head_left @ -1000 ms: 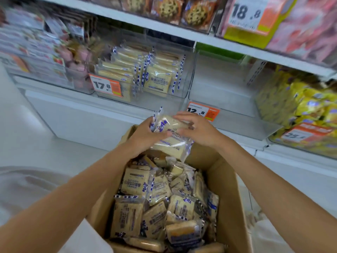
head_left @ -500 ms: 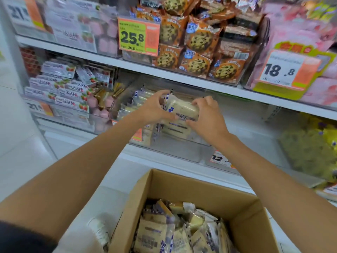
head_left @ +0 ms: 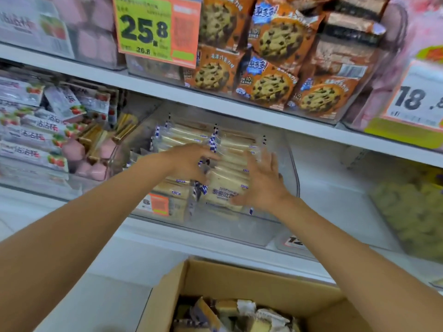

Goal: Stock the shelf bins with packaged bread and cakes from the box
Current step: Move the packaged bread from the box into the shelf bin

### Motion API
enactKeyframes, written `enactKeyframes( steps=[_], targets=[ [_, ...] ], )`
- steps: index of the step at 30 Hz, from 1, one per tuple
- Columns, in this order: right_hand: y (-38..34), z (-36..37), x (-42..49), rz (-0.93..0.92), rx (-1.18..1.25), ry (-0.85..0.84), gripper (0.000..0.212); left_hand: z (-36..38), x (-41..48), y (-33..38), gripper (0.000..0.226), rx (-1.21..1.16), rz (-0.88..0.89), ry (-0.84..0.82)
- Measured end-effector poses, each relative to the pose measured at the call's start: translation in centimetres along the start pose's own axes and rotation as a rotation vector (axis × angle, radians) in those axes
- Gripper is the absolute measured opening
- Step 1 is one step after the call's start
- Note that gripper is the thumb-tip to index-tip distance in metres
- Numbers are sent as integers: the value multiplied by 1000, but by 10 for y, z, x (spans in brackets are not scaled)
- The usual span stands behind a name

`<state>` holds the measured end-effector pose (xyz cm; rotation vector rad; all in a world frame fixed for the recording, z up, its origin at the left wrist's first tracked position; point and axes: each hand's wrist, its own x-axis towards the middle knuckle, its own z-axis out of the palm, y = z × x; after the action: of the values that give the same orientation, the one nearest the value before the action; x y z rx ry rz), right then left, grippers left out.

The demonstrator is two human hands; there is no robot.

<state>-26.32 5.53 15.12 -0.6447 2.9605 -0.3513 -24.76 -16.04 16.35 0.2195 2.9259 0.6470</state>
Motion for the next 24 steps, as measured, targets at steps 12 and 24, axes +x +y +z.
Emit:
enactKeyframes(
  steps=[12,24],
  targets=[
    [7,8,13,-177,135,-86,111,7,-16,-3,57,-108,-24,156],
    [5,-13,-11,-202,-56,94,94,10,-47,23,44,-129,-60,351]
  ],
)
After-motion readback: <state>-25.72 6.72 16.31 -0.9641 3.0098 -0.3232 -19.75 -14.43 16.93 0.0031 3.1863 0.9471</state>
